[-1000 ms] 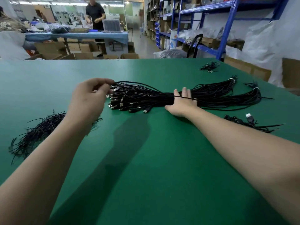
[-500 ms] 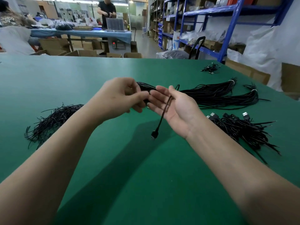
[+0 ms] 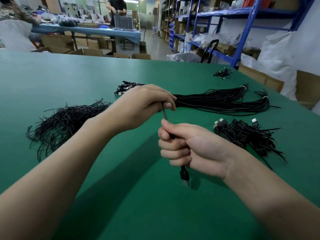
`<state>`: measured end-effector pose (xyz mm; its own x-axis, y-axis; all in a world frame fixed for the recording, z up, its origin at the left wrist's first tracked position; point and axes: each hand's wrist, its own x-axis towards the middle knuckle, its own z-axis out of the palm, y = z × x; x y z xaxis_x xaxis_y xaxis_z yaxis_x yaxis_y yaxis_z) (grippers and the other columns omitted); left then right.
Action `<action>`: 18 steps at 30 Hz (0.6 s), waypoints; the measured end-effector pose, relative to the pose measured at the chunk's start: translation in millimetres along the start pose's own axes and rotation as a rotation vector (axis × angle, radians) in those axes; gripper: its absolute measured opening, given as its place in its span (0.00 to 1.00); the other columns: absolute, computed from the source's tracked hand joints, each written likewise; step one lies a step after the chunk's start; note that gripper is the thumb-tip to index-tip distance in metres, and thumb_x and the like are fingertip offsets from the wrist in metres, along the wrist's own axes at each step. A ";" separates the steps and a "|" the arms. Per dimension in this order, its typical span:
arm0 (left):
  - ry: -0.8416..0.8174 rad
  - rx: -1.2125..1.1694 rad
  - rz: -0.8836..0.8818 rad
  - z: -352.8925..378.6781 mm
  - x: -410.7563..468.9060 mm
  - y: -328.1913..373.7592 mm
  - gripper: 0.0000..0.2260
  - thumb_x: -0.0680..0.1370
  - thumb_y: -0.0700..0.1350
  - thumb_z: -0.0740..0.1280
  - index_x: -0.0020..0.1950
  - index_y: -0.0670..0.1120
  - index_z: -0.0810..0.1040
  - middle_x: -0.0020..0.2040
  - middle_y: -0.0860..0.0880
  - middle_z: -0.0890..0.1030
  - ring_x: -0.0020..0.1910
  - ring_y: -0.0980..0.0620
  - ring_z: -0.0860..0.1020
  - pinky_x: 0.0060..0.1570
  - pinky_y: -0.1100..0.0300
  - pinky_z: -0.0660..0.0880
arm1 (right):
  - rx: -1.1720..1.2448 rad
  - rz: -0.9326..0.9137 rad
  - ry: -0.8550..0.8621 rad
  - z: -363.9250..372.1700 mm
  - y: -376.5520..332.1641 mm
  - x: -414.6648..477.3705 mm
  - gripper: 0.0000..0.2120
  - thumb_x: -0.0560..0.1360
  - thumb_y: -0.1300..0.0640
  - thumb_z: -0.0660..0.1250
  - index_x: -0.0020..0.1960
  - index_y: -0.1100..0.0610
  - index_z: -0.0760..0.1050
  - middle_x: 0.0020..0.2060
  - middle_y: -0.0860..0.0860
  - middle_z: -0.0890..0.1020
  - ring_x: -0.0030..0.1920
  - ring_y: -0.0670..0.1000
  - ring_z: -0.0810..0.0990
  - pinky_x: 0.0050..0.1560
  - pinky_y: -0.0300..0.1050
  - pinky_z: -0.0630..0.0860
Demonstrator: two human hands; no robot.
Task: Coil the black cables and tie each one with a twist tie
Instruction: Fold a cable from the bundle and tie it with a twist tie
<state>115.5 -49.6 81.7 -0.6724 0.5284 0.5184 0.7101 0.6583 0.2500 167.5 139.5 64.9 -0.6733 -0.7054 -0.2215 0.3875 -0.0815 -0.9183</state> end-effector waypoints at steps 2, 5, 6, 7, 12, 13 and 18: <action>-0.007 0.073 0.011 -8.3 -0.5 -2.9 0.08 0.82 0.42 0.66 0.55 0.50 0.85 0.64 0.55 0.81 0.64 0.52 0.77 0.61 0.47 0.74 | -0.054 -0.009 0.025 -4.8 2.5 -2.6 0.18 0.84 0.48 0.56 0.38 0.53 0.69 0.28 0.45 0.55 0.27 0.44 0.52 0.26 0.38 0.48; -0.009 0.124 0.017 -20.8 -0.9 -1.0 0.07 0.81 0.42 0.68 0.54 0.50 0.86 0.66 0.55 0.80 0.67 0.52 0.75 0.63 0.46 0.74 | -0.135 -0.040 0.045 -10.3 1.7 -4.6 0.18 0.85 0.48 0.56 0.38 0.52 0.69 0.27 0.45 0.56 0.26 0.44 0.53 0.25 0.36 0.50; 0.003 0.126 0.023 -24.8 -0.6 1.0 0.07 0.81 0.42 0.68 0.53 0.49 0.86 0.66 0.54 0.80 0.69 0.51 0.75 0.65 0.46 0.73 | -0.163 -0.058 0.041 -12.0 0.1 -6.1 0.18 0.84 0.48 0.56 0.37 0.52 0.69 0.27 0.45 0.56 0.26 0.44 0.53 0.24 0.35 0.51; 0.023 0.109 0.032 -29.1 -0.5 4.1 0.06 0.80 0.41 0.69 0.52 0.47 0.86 0.66 0.53 0.80 0.70 0.52 0.74 0.67 0.47 0.72 | -0.191 -0.083 0.032 -13.9 -2.6 -8.1 0.18 0.84 0.48 0.56 0.37 0.52 0.70 0.27 0.45 0.56 0.26 0.44 0.53 0.24 0.34 0.52; 0.097 -0.091 0.003 -48.0 1.8 27.5 0.04 0.80 0.45 0.70 0.50 0.47 0.85 0.54 0.52 0.85 0.60 0.56 0.81 0.60 0.55 0.77 | -0.335 -0.192 -0.037 -31.6 -28.9 -22.4 0.17 0.81 0.45 0.60 0.36 0.53 0.72 0.25 0.46 0.61 0.25 0.46 0.56 0.24 0.35 0.56; 0.096 -0.082 0.005 -51.6 2.0 29.5 0.05 0.80 0.48 0.70 0.50 0.50 0.85 0.49 0.54 0.85 0.52 0.57 0.82 0.54 0.55 0.78 | -0.362 -0.195 -0.032 -36.3 -35.0 -25.2 0.17 0.80 0.45 0.61 0.36 0.53 0.72 0.25 0.46 0.62 0.25 0.46 0.56 0.24 0.35 0.56; 0.111 -0.070 0.009 -62.1 -2.2 25.5 0.06 0.82 0.53 0.65 0.53 0.58 0.81 0.44 0.59 0.78 0.46 0.58 0.78 0.46 0.67 0.72 | -0.473 -0.172 -0.011 -54.8 -54.9 -32.4 0.18 0.79 0.45 0.61 0.36 0.54 0.74 0.26 0.50 0.58 0.27 0.48 0.55 0.26 0.37 0.55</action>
<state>148.1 -67.3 137.7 -0.6412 0.4688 0.6076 0.7314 0.6128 0.2991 133.5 205.4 104.6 -0.6945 -0.7175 -0.0532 -0.0576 0.1292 -0.9899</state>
